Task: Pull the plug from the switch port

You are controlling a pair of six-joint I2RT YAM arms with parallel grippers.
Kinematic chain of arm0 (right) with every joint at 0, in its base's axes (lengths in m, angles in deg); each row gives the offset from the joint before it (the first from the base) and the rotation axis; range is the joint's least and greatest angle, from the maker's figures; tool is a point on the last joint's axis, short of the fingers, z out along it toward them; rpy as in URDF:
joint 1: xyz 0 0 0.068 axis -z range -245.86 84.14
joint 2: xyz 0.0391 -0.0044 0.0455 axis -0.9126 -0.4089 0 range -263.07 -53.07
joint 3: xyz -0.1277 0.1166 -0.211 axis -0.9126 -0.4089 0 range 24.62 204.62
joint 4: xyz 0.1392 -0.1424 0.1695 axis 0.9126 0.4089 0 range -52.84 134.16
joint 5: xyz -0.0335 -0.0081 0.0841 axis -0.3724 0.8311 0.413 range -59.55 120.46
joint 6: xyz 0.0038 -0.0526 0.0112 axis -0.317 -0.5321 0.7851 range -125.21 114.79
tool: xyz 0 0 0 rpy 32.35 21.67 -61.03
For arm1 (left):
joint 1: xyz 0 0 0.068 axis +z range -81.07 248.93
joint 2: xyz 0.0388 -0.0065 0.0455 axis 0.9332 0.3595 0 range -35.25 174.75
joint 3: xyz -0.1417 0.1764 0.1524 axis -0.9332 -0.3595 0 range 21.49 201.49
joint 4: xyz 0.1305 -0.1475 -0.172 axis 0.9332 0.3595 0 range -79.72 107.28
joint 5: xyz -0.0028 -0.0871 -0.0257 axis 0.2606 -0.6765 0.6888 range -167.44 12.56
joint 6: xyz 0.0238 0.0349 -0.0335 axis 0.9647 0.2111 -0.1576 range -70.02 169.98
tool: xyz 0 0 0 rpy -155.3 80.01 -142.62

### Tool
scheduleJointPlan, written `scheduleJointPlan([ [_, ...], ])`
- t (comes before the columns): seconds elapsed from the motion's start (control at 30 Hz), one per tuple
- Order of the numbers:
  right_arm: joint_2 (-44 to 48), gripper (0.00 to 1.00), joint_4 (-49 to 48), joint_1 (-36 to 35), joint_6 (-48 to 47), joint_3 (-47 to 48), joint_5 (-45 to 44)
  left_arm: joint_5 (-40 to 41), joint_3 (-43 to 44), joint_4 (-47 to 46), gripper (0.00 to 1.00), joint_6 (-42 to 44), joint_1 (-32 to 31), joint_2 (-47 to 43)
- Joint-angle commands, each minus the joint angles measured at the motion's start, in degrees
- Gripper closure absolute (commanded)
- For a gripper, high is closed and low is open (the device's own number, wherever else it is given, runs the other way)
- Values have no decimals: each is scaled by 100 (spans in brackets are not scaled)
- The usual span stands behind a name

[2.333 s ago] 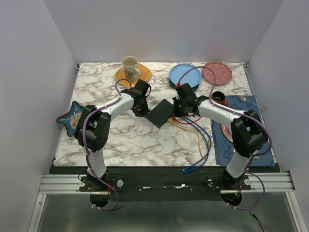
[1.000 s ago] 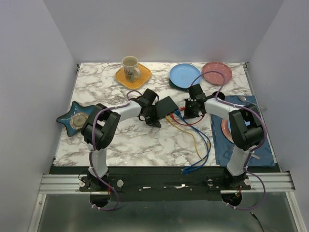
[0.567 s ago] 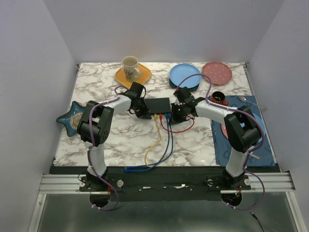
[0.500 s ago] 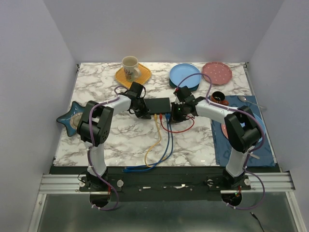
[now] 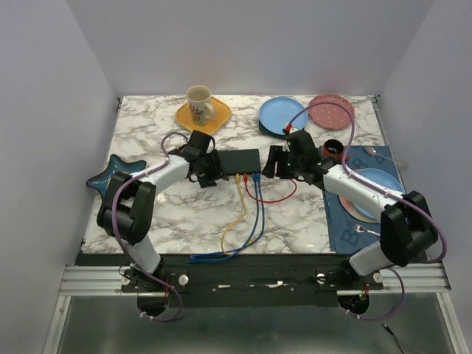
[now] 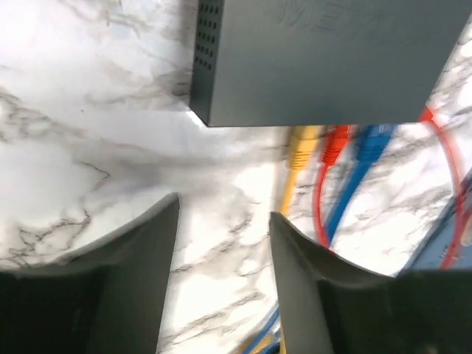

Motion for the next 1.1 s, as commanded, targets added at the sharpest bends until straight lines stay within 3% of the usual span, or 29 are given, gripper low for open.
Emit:
scheduleJointPlan([
  [0.0, -162, 30, -527, 30, -215, 155, -377, 421, -41, -171, 1, -6, 2, -520],
  [0.07, -356, 31, -474, 83, -92, 332, -229, 403, 3, -154, 1, -67, 20, -485],
  [0.17, -743, 51, -395, 171, 110, 718, -202, 385, -23, -198, 1, -164, 151, -388],
  [0.2, -848, 64, -377, 197, 145, 815, -201, 394, -50, -250, 1, -216, 265, -371],
  [0.23, -1075, 71, -308, 215, 189, 1034, -210, 420, -67, -268, 2, -260, 335, -353],
  [0.3, -1314, 85, -211, 311, 312, 1246, -219, 394, -155, -408, 14, -410, 476, -318],
  [0.4, -1745, 94, -70, 461, 471, 1641, -184, 403, -112, -427, 23, -480, 661, -169],
  [0.53, -2272, 99, 167, 593, 559, 2081, -96, 403, 266, -198, 29, -393, 758, 392],
  [0.7, -2913, 99, 414, 602, 567, 2538, 158, 175, 697, -75, 32, -366, 758, 938],
  [1.07, -2959, 99, 107, 409, 778, 2100, 633, -397, 1022, -136, 34, -252, 758, 1414],
])
